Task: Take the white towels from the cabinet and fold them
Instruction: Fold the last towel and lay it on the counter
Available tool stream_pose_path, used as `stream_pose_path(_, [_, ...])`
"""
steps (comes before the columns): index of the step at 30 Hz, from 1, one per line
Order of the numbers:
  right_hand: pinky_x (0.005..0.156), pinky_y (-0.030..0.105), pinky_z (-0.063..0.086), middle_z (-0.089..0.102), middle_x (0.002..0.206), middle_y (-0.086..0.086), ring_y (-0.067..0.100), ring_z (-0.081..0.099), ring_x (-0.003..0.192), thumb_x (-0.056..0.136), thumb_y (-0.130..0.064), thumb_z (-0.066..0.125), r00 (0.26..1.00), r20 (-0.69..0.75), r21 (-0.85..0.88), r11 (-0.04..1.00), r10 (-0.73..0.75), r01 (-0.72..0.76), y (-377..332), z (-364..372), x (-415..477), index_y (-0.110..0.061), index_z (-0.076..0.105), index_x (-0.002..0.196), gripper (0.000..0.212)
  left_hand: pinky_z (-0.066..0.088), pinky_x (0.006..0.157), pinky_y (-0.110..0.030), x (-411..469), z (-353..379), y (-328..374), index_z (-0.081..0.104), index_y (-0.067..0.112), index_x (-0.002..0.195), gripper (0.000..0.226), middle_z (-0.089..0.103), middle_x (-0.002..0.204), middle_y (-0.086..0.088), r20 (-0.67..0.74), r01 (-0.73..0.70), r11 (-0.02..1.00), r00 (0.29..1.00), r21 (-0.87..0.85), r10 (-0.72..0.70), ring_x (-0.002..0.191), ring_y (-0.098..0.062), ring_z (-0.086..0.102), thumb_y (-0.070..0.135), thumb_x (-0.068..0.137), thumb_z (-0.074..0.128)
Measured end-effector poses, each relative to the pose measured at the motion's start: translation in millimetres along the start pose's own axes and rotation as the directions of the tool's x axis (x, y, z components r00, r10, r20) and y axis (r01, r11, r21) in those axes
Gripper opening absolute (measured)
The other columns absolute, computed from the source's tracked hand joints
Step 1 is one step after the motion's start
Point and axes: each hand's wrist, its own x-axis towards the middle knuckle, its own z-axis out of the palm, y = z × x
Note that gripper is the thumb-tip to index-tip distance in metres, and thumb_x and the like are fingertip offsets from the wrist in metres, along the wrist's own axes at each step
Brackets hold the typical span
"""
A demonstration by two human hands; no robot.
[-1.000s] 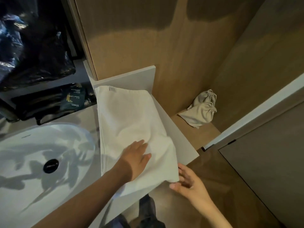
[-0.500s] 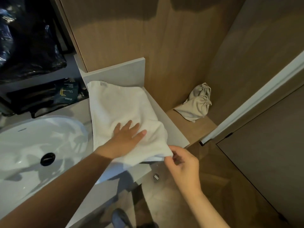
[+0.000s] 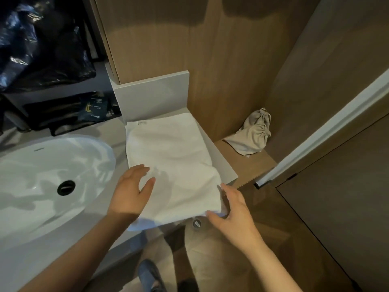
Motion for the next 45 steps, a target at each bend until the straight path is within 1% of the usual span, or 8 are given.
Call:
stream_pose_path(5, [0.124,0.037,0.013,0.025,0.155,-0.021,0.003,0.016,0.145,0.089,-0.052,0.062,0.928,0.187,-0.292,0.883,-0.324,0.367,-26,19,7,-0.043,0.033,0.145,0.064,0.043,0.094,-0.039,-36,0,-21,0.055,0.002,0.129,0.039,0.058,0.123,-0.015,0.016,0.309,0.932,0.95,-0.189,-0.312,0.108,-0.028,0.056,0.024,0.097,0.055])
stream_pose_path(11, [0.122,0.033,0.016,0.038,0.155,-0.008,0.015,0.026,0.145,0.097,-0.042,0.054,0.767,0.429,-0.401,0.661,-0.476,0.634,-51,68,24,-0.029,0.048,0.144,0.049,0.05,0.06,-0.016,-36,-11,-38,0.06,0.019,0.095,0.008,0.062,0.085,0.006,0.143,0.416,0.662,0.893,-0.623,-0.426,0.074,-0.008,0.065,0.026,0.096,0.056])
stream_pose_path(19, [0.076,0.023,0.042,0.061,0.081,-0.005,0.001,0.056,0.074,0.102,-0.033,0.047,0.995,-0.096,0.3,0.953,0.0,0.029,-67,45,54,-0.015,0.062,0.087,0.028,0.049,0.08,-0.032,-26,-24,-51,0.06,0.012,0.094,0.014,0.064,0.097,-0.007,0.242,0.479,0.397,0.823,-0.783,-0.514,0.086,-0.02,0.062,0.02,0.1,0.049])
stream_pose_path(24, [0.079,0.031,0.043,0.065,0.09,0.001,0.013,0.057,0.082,0.102,-0.026,0.05,0.908,-0.039,0.649,0.702,0.416,-0.294,-64,16,70,-0.017,0.062,0.085,0.023,0.05,0.097,-0.048,-22,-12,-49,0.063,0.025,0.092,0.003,0.064,0.112,-0.01,0.272,0.537,0.539,0.826,-0.649,-0.494,0.104,-0.028,0.062,0.022,0.091,0.063])
stream_pose_path(29, [0.084,0.034,0.042,0.064,0.099,0.023,0.032,0.057,0.103,0.102,-0.026,0.049,0.894,-0.097,0.634,0.72,0.437,-0.283,-63,25,70,0.01,0.059,0.104,0.037,0.05,0.077,-0.022,-11,-3,-39,0.062,0.027,0.094,0.013,0.067,0.093,0.006,0.273,0.451,0.781,0.891,-0.433,-0.363,0.086,-0.009,0.062,0.014,0.091,0.065])
stream_pose_path(33, [0.087,0.031,0.042,0.063,0.086,-0.001,0.012,0.057,0.079,0.103,-0.024,0.048,0.896,-0.054,0.706,0.651,0.442,-0.278,-68,22,68,-0.018,0.06,0.081,0.026,0.05,0.077,-0.032,-2,-4,-40,0.062,0.017,0.079,0.013,0.06,0.075,0.002,0.217,0.363,0.919,0.92,-0.156,-0.326,0.076,-0.019,0.057,0.022,0.086,0.071])
stream_pose_path(40, [0.077,0.028,0.049,0.069,0.086,-0.004,0.014,0.063,0.084,0.104,-0.028,0.047,0.934,-0.167,0.728,0.678,0.315,-0.099,-70,15,71,-0.018,0.065,0.086,0.027,0.047,0.072,-0.014,-5,-19,-5,0.055,0.015,0.089,0.016,0.063,0.089,0.001,0.191,0.181,0.876,0.976,-0.448,-0.104,0.088,-0.01,0.061,0.027,0.098,0.051])
stream_pose_path(45, [0.074,0.025,0.046,0.063,0.079,-0.006,0.012,0.058,0.078,0.104,-0.029,0.045,0.958,-0.193,0.705,0.709,0.21,-0.013,-71,16,72,-0.019,0.06,0.081,0.029,0.048,0.091,-0.026,-14,-18,-17,0.059,0.023,0.096,0.006,0.059,0.105,0.004,0.188,0.048,0.985,0.982,-0.166,-0.017,0.096,-0.012,0.058,0.028,0.093,0.061])
